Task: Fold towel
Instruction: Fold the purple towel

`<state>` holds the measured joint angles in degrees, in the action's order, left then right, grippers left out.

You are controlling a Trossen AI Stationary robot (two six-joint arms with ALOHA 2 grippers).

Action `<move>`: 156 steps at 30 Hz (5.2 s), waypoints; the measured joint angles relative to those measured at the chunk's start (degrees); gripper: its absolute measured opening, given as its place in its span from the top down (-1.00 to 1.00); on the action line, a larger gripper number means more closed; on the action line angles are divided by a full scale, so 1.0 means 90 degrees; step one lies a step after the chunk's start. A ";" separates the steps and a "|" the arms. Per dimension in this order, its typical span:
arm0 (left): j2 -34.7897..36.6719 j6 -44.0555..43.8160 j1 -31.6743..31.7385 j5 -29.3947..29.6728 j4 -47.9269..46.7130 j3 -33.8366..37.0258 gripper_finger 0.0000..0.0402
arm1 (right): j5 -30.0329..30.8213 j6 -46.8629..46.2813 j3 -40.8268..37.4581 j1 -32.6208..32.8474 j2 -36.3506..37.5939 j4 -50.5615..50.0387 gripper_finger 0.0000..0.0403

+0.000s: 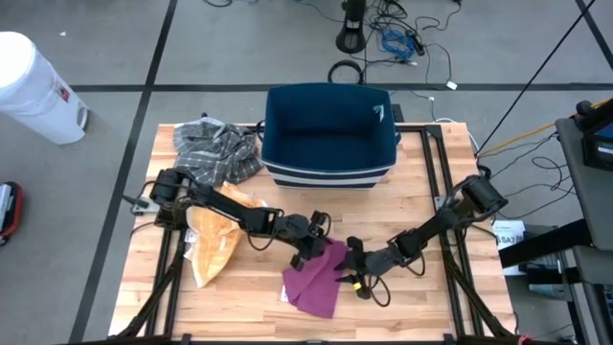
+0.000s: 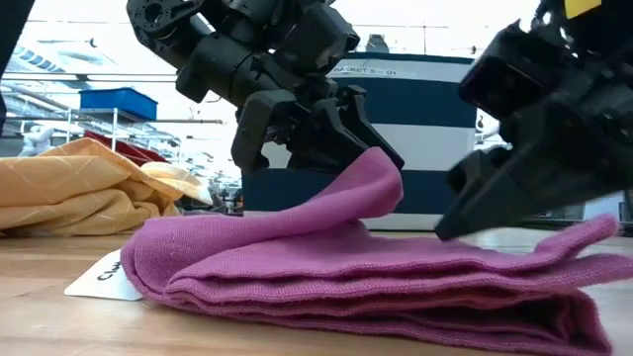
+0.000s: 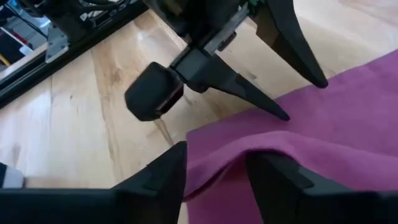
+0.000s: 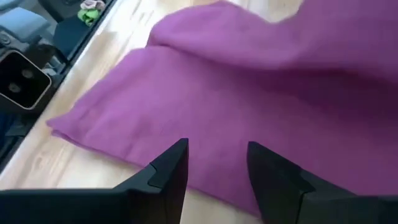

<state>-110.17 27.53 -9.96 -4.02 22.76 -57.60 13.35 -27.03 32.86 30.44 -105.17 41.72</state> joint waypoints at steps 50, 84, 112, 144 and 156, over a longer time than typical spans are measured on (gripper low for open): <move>-0.0763 -0.0842 -0.0167 0.0535 -0.1706 -0.1654 -0.35 | 0.0890 -0.0998 0.0027 -0.0136 -0.0446 -0.0003 0.41; -0.0379 -0.2297 -0.0403 0.1043 -0.5361 -0.2208 -0.35 | 0.0865 -0.0825 0.0019 -0.0139 -0.0453 -0.0038 0.40; 0.2014 -0.5947 -0.1215 -0.0295 0.0345 0.2862 -0.33 | 0.0861 -0.0695 0.0017 -0.0180 -0.0458 -0.0043 0.40; 0.0780 -0.6778 -0.0957 -0.1370 0.2296 0.2953 -0.06 | 0.1065 -0.0729 0.0017 -0.0316 -0.0456 -0.0041 0.40; 0.0945 -0.6650 -0.0822 -0.1763 0.2683 0.2730 -0.06 | 0.1060 -0.0750 0.0017 -0.0318 -0.0451 -0.0088 0.40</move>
<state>-101.67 -32.32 -17.35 -19.89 46.91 -33.04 22.90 -33.78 33.01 27.57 -109.23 40.93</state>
